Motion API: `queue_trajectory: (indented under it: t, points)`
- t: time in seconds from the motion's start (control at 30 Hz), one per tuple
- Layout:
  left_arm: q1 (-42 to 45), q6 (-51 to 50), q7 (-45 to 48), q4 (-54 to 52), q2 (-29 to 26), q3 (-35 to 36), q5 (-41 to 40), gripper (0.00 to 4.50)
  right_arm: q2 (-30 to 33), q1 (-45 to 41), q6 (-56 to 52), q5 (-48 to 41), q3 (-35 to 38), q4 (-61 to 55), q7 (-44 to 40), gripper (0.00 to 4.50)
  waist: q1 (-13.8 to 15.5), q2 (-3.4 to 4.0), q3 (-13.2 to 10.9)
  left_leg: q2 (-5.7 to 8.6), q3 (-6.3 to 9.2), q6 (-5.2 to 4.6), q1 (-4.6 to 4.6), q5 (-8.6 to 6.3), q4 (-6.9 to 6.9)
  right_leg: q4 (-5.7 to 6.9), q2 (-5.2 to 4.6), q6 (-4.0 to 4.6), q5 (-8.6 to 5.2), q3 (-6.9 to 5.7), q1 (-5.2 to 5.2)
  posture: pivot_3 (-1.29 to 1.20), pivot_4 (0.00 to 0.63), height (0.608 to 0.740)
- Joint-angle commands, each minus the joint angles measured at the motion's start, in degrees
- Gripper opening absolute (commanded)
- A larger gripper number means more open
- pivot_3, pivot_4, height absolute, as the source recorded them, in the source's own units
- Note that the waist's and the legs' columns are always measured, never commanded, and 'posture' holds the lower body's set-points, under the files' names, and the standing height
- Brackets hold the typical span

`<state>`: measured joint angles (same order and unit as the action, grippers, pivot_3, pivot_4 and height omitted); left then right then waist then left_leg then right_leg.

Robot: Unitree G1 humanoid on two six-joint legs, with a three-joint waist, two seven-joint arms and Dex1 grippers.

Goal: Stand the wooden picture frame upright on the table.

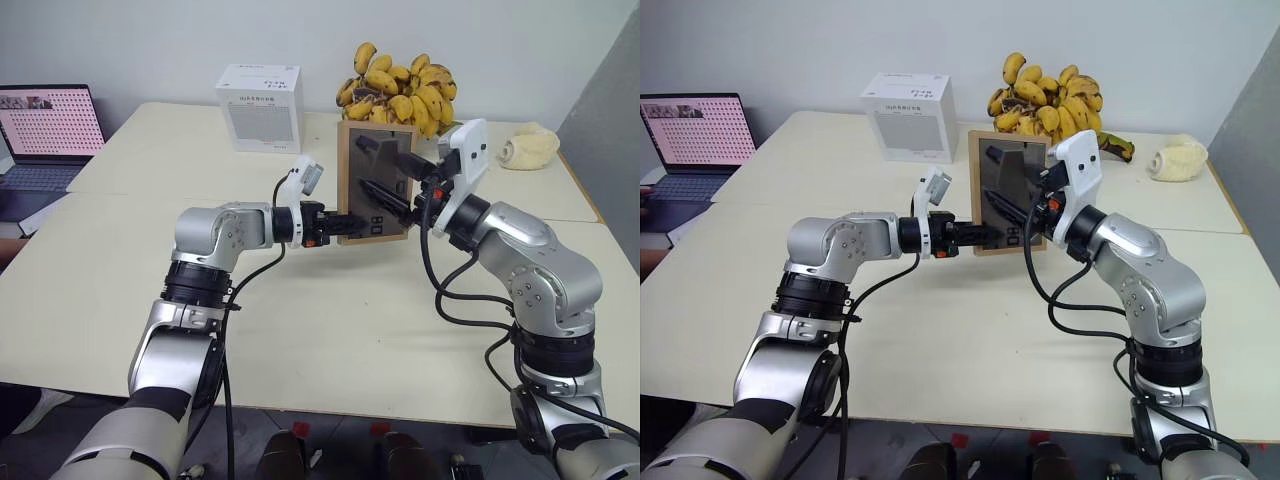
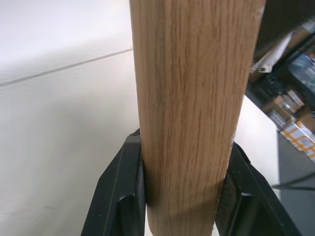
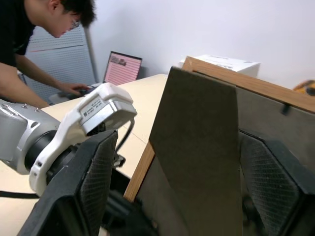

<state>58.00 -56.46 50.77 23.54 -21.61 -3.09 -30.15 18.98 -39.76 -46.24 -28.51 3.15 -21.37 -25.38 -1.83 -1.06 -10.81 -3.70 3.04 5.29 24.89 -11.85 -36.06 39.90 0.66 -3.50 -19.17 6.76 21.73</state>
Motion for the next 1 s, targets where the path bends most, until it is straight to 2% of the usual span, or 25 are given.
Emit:
queue_trajectory:
  t: [0.03,0.17,0.3,0.47,0.73,0.9,1.0]
  points:
    - [3.66,3.7,1.64,1.75,0.56,0.42,1.08,1.29,0.09,1.37,-1.07,-2.65,0.6,-4.95,0.45,3.85,-0.03,0.0,0.0,0.0,-0.01,0.0,0.0,0.0,0.0,0.0,0.0,0.0,0.0,0.02,0.01,0.0,0.15,0.74]
    - [4.44,3.96,2.64,2.15,1.1,0.37,1.57,1.29,0.72,2.71,-0.7,-1.69,0.41,-5.06,0.86,3.85,-0.05,0.0,0.0,0.0,-0.03,0.0,0.01,0.0,0.01,0.02,0.01,0.0,0.0,0.02,0.04,0.0,0.15,0.74]
    - [4.61,3.85,3.31,1.63,1.58,0.15,1.97,1.29,0.85,1.49,0.07,-1.07,0.4,-3.31,1.34,4.45,-0.09,0.0,0.0,-0.01,-0.03,-0.01,0.01,0.01,0.01,0.02,0.02,0.0,0.0,0.04,0.05,0.0,0.15,0.74]
    - [4.76,4.15,3.52,2.02,1.58,0.31,2.49,1.29,3.14,0.21,1.75,1.32,-1.13,-2.05,0.16,4.45,-0.09,0.0,0.0,0.0,-0.04,-0.05,0.01,0.04,0.0,0.03,0.02,0.0,0.0,0.05,0.05,0.0,0.15,0.74]
    - [3.75,4.18,3.47,1.91,0.64,0.67,3.04,1.29,10.82,-0.6,3.34,3.88,-2.33,-0.78,-4.54,4.45,-0.05,0.0,0.0,0.0,-0.04,-0.06,0.01,0.04,0.01,0.02,0.02,0.0,0.0,0.06,0.05,0.0,0.15,0.74]
    - [4.0,4.18,2.75,3.09,0.6,1.19,3.25,1.29,19.48,0.64,5.29,7.01,-3.85,-0.92,-10.23,4.45,-0.04,0.0,0.0,0.01,-0.04,-0.07,0.01,0.04,0.0,0.02,0.02,0.0,0.0,0.06,0.05,0.0,0.15,0.74]
    - [3.97,3.64,2.56,3.33,0.23,1.14,3.38,1.29,25.09,3.7,10.48,11.13,-5.32,-0.47,-13.76,4.45,-0.03,0.0,0.0,0.01,-0.05,-0.07,0.01,0.04,0.0,0.01,0.02,0.0,0.0,0.07,0.05,0.0,0.15,0.74]
